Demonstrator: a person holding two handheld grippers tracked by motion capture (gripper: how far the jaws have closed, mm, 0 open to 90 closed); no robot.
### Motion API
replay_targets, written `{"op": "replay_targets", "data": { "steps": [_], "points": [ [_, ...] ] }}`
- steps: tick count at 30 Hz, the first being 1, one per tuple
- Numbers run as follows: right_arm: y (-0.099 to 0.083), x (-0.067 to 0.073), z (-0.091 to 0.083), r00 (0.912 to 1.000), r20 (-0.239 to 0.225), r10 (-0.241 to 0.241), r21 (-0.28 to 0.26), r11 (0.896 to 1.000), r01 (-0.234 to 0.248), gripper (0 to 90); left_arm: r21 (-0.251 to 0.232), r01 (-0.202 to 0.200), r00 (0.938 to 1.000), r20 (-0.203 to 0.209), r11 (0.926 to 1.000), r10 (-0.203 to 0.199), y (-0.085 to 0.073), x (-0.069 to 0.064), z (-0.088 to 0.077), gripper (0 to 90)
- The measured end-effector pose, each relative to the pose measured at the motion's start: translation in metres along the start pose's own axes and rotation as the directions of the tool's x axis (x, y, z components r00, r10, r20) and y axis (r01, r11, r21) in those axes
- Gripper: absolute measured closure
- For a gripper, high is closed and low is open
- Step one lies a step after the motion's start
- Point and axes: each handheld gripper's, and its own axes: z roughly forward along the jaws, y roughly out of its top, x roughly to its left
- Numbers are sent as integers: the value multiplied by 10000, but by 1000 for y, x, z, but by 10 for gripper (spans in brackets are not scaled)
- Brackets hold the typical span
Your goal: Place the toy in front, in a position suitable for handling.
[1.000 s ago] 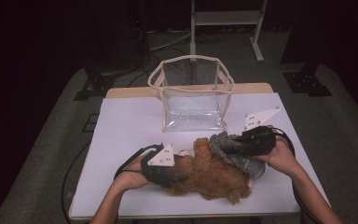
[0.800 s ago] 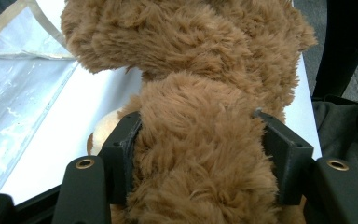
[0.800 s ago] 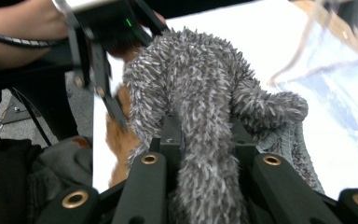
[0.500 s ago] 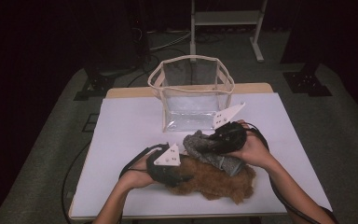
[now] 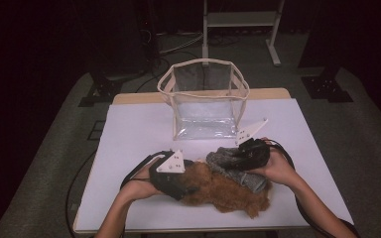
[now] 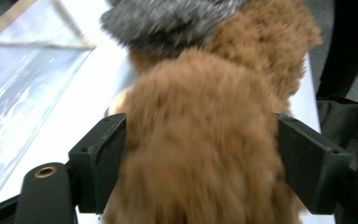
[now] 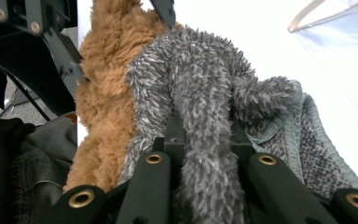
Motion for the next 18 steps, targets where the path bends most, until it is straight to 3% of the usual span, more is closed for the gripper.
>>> {"op": "replay_targets", "data": {
  "steps": [5, 7, 9, 13, 18],
  "points": [
    [4, -2, -4, 9998, 162, 135, -114, 9998, -134, 754, -564, 435, 9986, 323, 9975, -417, -12, 4, 1, 391],
    [14, 3, -8, 9993, 328, -164, -268, 9995, 172, 753, -686, 548, 9980, 341, 9961, -526, -12, 6, 3, 423],
    [26, 10, -8, 9986, 193, -488, -352, 9982, 494, 752, -751, 553, 9982, 250, 9956, -536, -10, 6, 4, 436],
    [47, 23, 11, 9934, -47, -1145, 2, 9934, 1145, 748, -793, 472, 9987, 215, 9957, -456, -8, 5, 7, 439],
    [53, 21, 35, 9939, -466, -1004, -81, 9949, 1001, 745, -743, 450, 9989, 190, 9962, -437, -9, 4, 8, 434]
  ]
}}
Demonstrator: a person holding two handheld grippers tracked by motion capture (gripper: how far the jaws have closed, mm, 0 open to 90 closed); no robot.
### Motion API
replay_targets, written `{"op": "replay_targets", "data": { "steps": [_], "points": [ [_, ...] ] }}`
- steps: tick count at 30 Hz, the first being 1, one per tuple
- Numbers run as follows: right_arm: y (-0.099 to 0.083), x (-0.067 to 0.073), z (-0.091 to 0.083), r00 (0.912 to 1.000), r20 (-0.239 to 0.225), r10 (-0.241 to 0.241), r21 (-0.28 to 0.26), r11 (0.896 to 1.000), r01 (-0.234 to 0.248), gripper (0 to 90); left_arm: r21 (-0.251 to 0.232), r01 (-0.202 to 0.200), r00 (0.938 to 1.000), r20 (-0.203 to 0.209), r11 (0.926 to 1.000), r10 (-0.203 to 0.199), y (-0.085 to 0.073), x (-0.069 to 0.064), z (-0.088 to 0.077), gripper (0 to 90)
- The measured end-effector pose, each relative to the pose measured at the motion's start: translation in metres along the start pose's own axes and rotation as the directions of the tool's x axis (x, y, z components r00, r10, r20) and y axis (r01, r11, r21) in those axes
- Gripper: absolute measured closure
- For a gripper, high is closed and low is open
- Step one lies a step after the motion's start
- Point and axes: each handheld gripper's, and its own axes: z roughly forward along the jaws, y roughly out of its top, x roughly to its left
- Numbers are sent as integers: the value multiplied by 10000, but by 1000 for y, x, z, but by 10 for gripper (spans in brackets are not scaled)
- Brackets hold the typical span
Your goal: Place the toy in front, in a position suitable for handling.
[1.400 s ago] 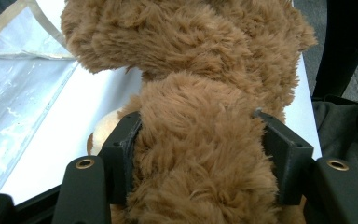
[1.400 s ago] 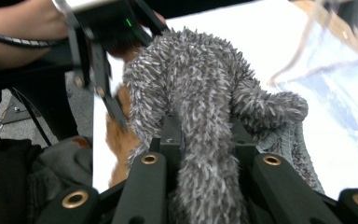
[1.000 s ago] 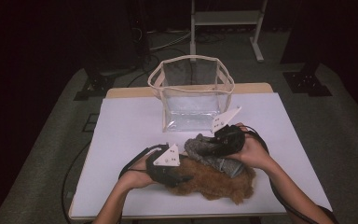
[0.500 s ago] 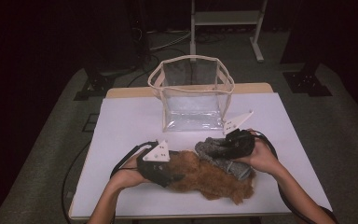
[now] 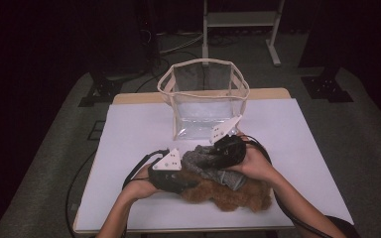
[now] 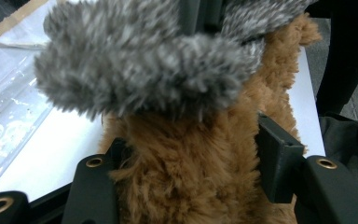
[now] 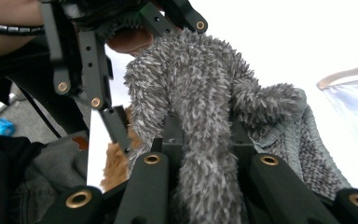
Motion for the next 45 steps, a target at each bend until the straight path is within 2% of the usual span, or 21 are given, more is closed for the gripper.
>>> {"op": "replay_targets", "data": {
  "steps": [3, 7, 11, 15, 16, 19, 22, 24, 28, 31, 34, 37, 40, 42, 45],
  "points": [
    [-5, -3, -4, 10000, 33, 4, 39, 10000, -4, 745, -141, 73, 10000, 31, 9999, -72, -1, 1, 0, 430],
    [-17, -4, -18, 9988, 492, 37, 271, 9996, -51, 743, -128, 85, 9999, 75, 9999, -84, -2, 1, -1, 420],
    [-36, -3, -39, 9968, 752, 270, -87, 9996, -264, 740, -174, 187, 9997, 163, 9997, -184, -4, 2, -2, 402],
    [-55, 0, -61, 9886, 1446, 417, -184, 9991, -394, 738, -198, 244, 9995, 213, 9995, -240, -5, 2, -3, 394],
    [-64, 0, -68, 9835, 1726, 548, -174, 9985, -525, 738, -234, 244, 9995, 228, 9994, -238, -6, 2, -3, 391],
    [-87, -4, -81, 9777, 1773, 1128, -829, 9916, -994, 737, -272, 227, 9994, 275, 9994, -219, -6, 3, -2, 383],
    [-105, -6, -88, 9731, 1650, 1609, -1524, 9789, -1360, 736, -261, 175, 9996, 247, 9995, -168, -6, 3, -3, 378],
    [-111, -7, -90, 9725, 1531, 1757, -1633, 9750, -1505, 735, -254, 131, 9997, 221, 9996, -126, -6, 3, -3, 372],
    [-112, -4, -90, 9680, 1653, 1888, -1817, 9705, -1583, 732, -222, 32, 9998, 214, 9997, -27, -7, 3, -3, 356],
    [-106, 0, -85, 9673, 1749, 1835, -2024, 9682, -1471, 730, -220, 33, 9998, 191, 9998, -29, -7, 3, -2, 346],
    [-95, 6, -74, 9731, 1679, 1577, -1979, 9724, -1234, 723, -122, -36, 9999, 143, 9999, 38, -5, 2, -2, 341],
    [-85, 12, -65, 9798, 1670, 1100, -1714, 9819, -810, 722, -49, -127, 9999, 117, 9999, 128, -5, 0, -3, 341],
    [-88, 11, -70, 9808, 1591, 1125, -1686, 9820, -853, 723, -193, -63, 9999, 139, 9998, 66, -7, 1, -3, 341],
    [-96, 8, -77, 9772, 1708, 1258, -1636, 9817, -978, 723, -191, -56, 9999, 149, 9998, 59, -8, 2, -3, 340],
    [-110, 2, -90, 9654, 1914, 1773, -1822, 9729, -1425, 725, -257, 28, 9999, 134, 9997, -25, -8, 2, -3, 338]
  ]
}}
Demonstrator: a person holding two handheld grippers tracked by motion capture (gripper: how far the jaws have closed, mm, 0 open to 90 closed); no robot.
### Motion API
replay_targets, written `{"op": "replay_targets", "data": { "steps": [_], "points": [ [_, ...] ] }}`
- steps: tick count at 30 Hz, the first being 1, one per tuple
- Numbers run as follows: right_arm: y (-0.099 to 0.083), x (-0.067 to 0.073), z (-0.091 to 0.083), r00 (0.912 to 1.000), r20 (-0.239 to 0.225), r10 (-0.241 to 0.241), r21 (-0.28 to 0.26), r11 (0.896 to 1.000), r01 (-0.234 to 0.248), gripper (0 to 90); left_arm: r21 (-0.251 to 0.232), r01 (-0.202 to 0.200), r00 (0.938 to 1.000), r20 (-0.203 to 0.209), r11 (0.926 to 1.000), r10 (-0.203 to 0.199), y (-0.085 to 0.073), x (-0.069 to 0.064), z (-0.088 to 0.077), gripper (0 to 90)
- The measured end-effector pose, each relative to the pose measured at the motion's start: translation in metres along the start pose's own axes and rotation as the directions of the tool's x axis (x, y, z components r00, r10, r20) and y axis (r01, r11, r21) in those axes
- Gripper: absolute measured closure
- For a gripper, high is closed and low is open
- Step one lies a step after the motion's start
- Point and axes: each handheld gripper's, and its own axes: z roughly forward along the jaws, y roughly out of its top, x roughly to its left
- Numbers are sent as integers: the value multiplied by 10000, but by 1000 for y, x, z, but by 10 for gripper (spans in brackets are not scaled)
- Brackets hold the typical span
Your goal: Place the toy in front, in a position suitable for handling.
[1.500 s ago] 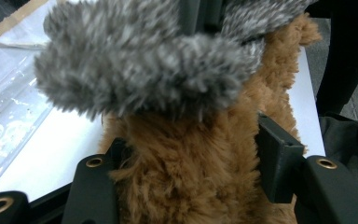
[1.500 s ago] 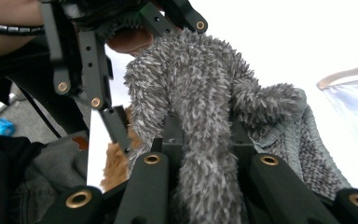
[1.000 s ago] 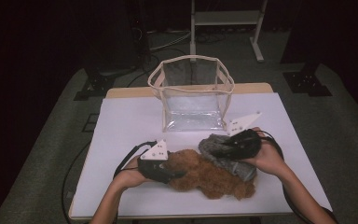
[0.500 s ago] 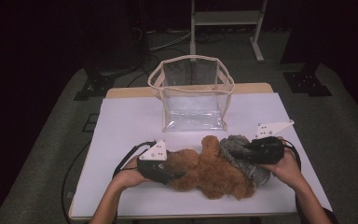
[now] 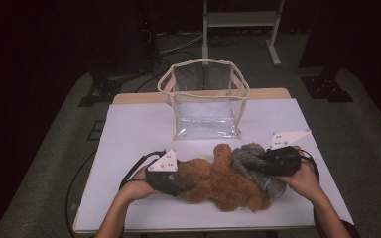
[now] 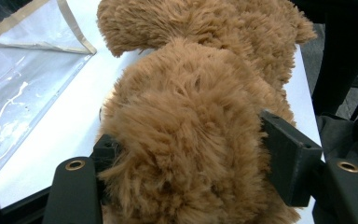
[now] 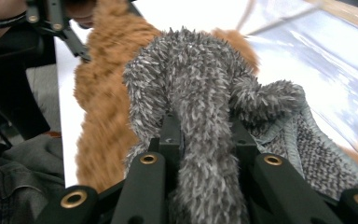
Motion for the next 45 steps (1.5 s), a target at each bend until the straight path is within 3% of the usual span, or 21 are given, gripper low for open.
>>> {"op": "replay_targets", "data": {
  "steps": [4, 10, 14, 20, 22, 27, 29, 31, 35, 41, 45],
  "points": [
    [-1, 1, -2, 10000, 50, 69, -80, 9999, -69, 724, 54, 4, 10000, -11, 10000, -3, 1, 0, 1, 333],
    [22, 17, 30, 9963, -646, -565, 17, 9984, 567, 720, -7, 22, 10000, -12, 10000, -22, 2, 0, 3, 328],
    [30, 25, 45, 9920, -730, -1033, 273, 9940, 1056, 717, -75, -31, 10000, 12, 10000, 31, 0, 0, 2, 326],
    [13, 13, 33, 9947, -894, -505, 187, 9985, 524, 724, -286, -94, 10000, -25, 9995, 94, -3, 3, 0, 275],
    [10, 13, 30, 9947, -883, -523, 170, 9984, 540, 725, -219, -213, 9998, -44, 9995, 212, -5, 3, -1, 242],
    [9, 13, 29, 9941, -866, -660, 264, 9973, 685, 726, -87, 11, 10000, -44, 10000, -12, -11, 5, -2, 149],
    [7, 12, 27, 9944, -833, -658, 260, 9973, 682, 726, 327, 71, 10000, -62, 9994, -69, -15, 5, 0, 97],
    [6, 11, 25, 9950, -803, -593, 242, 9978, 614, 726, 355, 107, 9999, -51, 9993, -105, -18, 6, 1, 94],
    [5, 10, 24, 9953, -807, -543, 190, 9982, 560, 725, 119, 272, 9995, 154, 9996, -274, -20, 7, 3, 108],
    [8, 11, 21, 9963, -696, -513, 13, 9987, 515, 722, 142, 291, 9995, 119, 9995, -292, -20, 5, 3, 254],
    [10, 2, 11, 9992, 8, -394, -55, 9992, 394, 716, 186, 179, 9998, 113, 9997, -182, -20, 5, 2, 287]
  ]
}}
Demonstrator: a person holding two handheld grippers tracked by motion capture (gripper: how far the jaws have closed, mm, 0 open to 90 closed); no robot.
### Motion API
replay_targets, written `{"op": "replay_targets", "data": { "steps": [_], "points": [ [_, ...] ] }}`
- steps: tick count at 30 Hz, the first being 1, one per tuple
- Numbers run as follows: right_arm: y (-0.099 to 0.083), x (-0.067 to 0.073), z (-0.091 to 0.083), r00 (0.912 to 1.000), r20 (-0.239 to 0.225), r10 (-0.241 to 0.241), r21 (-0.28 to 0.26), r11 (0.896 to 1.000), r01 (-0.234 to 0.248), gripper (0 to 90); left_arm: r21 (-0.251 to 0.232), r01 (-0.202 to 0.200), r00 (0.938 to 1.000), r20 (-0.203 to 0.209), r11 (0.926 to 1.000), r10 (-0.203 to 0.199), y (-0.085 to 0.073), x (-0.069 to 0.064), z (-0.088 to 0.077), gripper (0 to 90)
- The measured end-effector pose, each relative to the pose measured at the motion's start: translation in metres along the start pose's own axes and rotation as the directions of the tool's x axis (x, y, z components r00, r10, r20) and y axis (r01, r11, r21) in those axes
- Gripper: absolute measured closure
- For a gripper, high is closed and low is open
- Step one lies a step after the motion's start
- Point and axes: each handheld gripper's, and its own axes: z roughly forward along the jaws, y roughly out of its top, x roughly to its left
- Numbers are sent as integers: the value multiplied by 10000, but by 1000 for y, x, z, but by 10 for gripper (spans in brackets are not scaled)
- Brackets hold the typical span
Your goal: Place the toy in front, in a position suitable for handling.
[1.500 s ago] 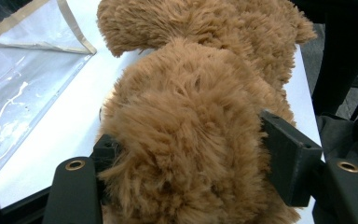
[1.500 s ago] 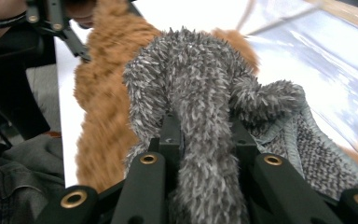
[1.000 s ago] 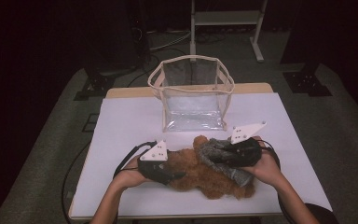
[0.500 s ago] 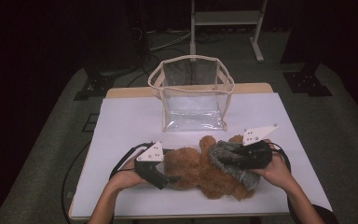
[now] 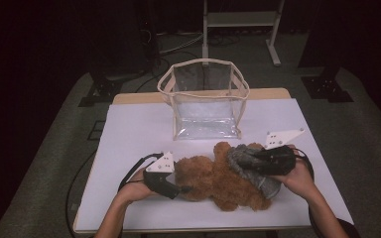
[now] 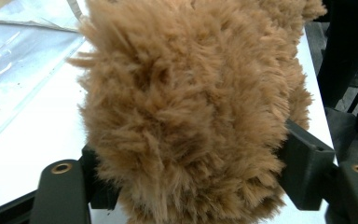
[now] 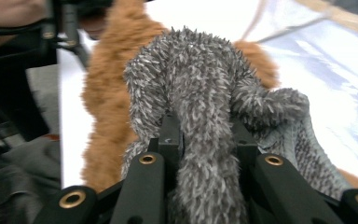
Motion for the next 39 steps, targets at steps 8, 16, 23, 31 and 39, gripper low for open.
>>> {"op": "replay_targets", "data": {
  "steps": [8, 16, 23, 31, 39],
  "points": [
    [-31, -53, -19, 9768, 630, 2047, -462, 9783, -2020, 718, 35, -167, 9998, -47, 9999, 167, 1, -1, -2, 308],
    [-14, -26, -12, 9923, 71, 1236, -412, 9915, -1232, 721, -375, 9, 9999, -103, 9993, -13, 6, -1, -5, 352],
    [12, 21, 15, 9981, -513, -350, 127, 9993, 357, 714, -517, -52, 9998, -176, 9986, 43, 10, -3, -7, 357],
    [-1, 15, 24, 9982, -492, -354, 424, 9984, 375, 734, -537, 419, 9991, -72, 9977, -423, -4, 4, -3, 200],
    [-4, 13, 22, 9974, -643, -330, 423, 9985, 358, 735, -559, 943, 9952, 332, 9940, -926, -22, 10, 6, 83]
  ]
}}
